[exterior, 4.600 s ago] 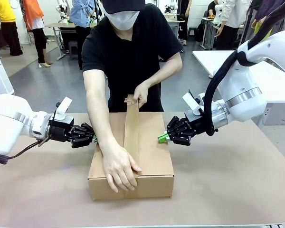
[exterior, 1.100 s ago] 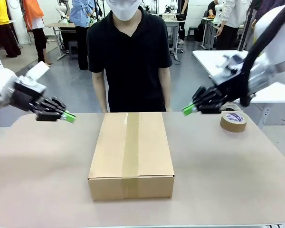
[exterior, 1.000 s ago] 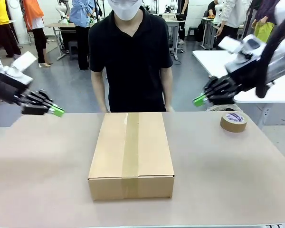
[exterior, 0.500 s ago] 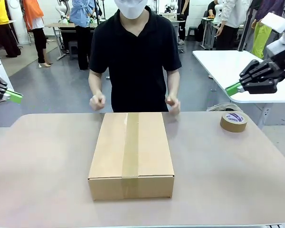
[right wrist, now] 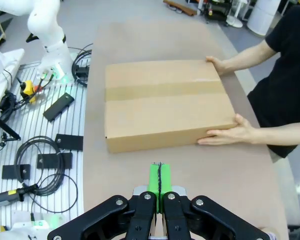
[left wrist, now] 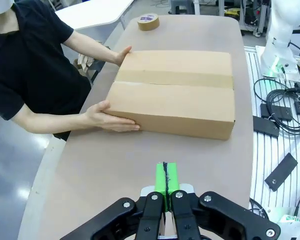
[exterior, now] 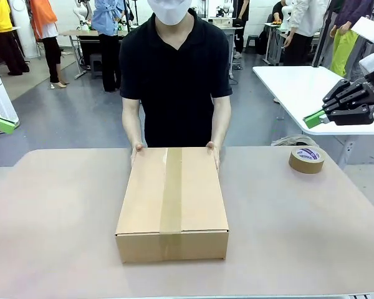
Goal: Wrap the clocks to prevent damage.
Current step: After the human seals the box with tape, release both hands from the side flaps of the Package Box.
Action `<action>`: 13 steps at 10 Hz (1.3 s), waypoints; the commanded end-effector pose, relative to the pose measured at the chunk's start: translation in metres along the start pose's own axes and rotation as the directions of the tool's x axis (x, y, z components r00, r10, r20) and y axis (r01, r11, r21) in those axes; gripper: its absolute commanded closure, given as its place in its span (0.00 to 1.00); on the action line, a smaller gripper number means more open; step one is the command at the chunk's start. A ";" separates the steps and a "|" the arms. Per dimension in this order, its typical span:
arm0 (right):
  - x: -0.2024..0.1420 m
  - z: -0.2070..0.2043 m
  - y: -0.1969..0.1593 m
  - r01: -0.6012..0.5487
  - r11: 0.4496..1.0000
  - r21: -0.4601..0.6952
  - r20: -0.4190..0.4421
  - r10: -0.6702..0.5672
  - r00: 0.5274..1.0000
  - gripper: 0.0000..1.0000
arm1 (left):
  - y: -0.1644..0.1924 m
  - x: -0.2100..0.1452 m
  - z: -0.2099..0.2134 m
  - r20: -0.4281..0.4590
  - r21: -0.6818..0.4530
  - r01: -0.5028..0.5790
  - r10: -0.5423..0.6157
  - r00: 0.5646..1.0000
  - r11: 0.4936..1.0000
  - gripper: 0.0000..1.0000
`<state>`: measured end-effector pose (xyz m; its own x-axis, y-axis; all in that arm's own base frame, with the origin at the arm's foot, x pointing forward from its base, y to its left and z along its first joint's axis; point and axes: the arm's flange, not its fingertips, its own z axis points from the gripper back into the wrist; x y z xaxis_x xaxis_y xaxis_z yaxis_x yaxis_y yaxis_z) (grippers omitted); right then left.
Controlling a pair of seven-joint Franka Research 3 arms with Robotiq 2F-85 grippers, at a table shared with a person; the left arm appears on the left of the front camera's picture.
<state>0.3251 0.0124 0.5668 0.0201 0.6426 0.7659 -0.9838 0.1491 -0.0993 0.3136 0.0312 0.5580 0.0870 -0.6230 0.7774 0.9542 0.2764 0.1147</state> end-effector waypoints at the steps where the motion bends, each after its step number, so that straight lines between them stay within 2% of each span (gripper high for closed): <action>1: 0.001 0.002 0.001 -0.004 1.000 -0.002 0.001 0.004 1.000 0.99 | 0.002 -0.001 -0.002 0.006 -0.003 0.000 0.000 1.000 1.000 1.00; 13: 0.001 0.002 0.001 -0.004 1.000 -0.002 0.001 0.004 1.000 0.99 | 0.002 -0.001 -0.002 0.006 -0.003 0.000 0.000 1.000 1.000 1.00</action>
<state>0.3241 0.0117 0.5685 0.0141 0.6369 0.7708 -0.9839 0.1464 -0.1029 0.3147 0.0310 0.5569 0.0826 -0.6141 0.7849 0.9566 0.2697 0.1104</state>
